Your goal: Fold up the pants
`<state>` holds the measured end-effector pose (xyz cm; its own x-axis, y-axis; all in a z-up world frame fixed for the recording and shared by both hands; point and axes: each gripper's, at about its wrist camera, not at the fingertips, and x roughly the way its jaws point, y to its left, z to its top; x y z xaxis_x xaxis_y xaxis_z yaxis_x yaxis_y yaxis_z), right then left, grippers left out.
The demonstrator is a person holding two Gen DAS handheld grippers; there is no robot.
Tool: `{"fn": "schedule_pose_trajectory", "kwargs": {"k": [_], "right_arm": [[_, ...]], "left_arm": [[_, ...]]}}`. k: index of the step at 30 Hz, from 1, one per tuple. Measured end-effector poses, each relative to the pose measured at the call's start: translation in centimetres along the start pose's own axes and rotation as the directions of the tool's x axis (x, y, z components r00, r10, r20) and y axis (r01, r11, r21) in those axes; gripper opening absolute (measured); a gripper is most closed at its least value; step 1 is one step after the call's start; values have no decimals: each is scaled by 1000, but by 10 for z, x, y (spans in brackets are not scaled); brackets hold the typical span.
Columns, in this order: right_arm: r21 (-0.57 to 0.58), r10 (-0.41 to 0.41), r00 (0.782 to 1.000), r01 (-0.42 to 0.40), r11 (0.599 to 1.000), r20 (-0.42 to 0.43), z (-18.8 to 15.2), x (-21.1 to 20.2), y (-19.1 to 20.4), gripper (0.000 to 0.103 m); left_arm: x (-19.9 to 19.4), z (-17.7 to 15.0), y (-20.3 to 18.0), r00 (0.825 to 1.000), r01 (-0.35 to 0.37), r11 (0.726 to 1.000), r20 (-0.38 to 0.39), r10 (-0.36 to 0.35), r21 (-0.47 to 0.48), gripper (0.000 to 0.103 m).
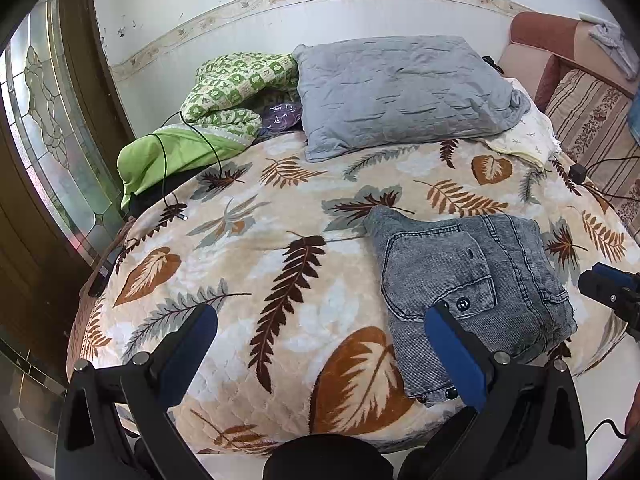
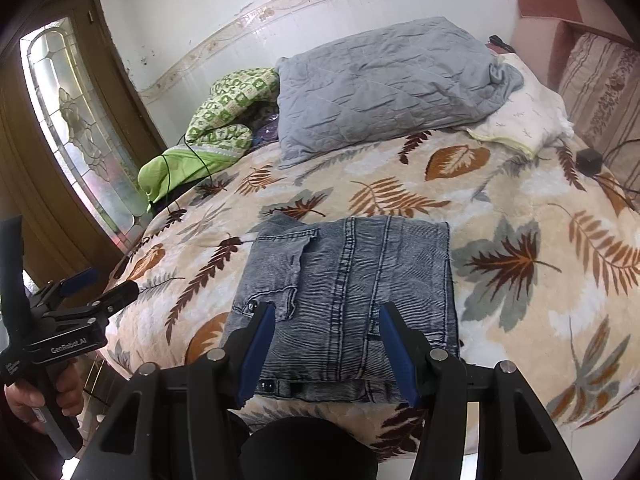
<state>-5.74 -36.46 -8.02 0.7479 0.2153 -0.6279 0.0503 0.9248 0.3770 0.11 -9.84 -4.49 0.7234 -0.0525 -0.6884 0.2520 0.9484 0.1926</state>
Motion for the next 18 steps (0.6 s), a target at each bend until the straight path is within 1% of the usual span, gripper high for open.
{"fn": "schedule_pose_trajectory", "kwargs": {"k": [18], "right_arm": [[18, -3, 1000, 4, 1000, -18, -5, 5, 0, 58]], "left_arm": [[8, -5, 3, 1000, -7, 1000, -22, 6, -12, 103]]}}
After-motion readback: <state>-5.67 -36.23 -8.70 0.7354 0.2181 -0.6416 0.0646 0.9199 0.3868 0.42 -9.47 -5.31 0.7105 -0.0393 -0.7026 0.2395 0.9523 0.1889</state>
